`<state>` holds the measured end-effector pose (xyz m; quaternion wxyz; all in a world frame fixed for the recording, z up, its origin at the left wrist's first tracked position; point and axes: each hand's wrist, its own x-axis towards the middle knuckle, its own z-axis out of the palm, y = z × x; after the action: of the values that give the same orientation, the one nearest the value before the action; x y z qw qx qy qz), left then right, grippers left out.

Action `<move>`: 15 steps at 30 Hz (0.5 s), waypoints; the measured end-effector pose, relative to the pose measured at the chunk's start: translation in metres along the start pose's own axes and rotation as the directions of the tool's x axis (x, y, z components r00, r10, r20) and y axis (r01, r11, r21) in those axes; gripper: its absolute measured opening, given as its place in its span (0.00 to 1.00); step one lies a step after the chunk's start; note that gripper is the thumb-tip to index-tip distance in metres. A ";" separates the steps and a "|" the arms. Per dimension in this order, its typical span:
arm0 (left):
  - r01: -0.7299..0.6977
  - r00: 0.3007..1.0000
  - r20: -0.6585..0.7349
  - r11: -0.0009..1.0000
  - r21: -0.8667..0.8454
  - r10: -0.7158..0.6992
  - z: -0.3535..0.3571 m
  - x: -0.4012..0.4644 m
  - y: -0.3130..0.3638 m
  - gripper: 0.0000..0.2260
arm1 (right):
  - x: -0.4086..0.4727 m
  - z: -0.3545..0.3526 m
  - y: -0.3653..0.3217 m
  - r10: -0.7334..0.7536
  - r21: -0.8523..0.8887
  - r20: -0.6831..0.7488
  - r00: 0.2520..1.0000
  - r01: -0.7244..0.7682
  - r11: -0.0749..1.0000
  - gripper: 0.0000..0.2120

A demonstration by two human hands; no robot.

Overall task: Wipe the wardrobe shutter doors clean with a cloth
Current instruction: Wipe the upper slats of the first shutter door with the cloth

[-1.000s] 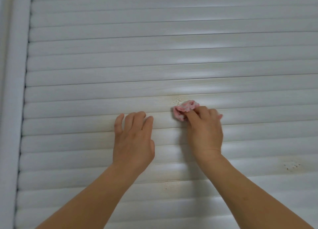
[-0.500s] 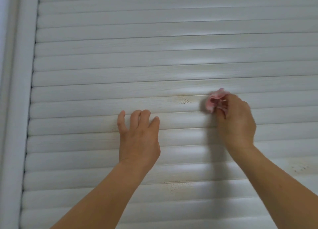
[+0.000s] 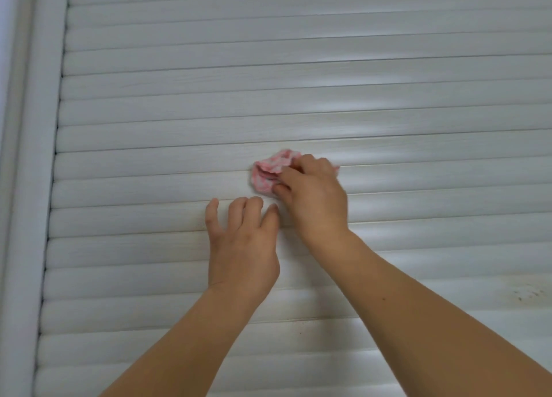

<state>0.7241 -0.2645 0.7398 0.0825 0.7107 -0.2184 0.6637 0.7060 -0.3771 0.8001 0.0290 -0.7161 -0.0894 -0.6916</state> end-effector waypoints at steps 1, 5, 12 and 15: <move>0.005 1.000 0.004 1.000 0.001 -0.005 0.000 0.000 0.000 0.21 | 0.003 0.004 -0.006 -0.042 -0.025 0.016 0.999 0.042 0.999 0.07; -0.003 1.000 0.007 0.999 0.044 0.003 -0.001 -0.001 -0.002 0.22 | 0.007 0.003 -0.004 -0.132 -0.130 0.066 0.989 0.140 0.982 0.08; -0.010 1.000 0.023 0.998 0.057 0.009 -0.003 -0.001 -0.003 0.26 | -0.009 -0.036 0.069 -0.044 -0.259 0.025 0.999 0.049 0.965 0.21; -0.017 1.000 0.025 0.998 0.053 0.015 -0.001 -0.001 -0.003 0.26 | -0.018 -0.057 0.101 0.133 -0.261 0.032 0.991 -0.120 0.958 0.22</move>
<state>0.7239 -0.2615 0.7393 0.0556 0.7189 -0.2073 0.6612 0.6664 -0.4871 0.7926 -0.0225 -0.7349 0.0466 -0.6762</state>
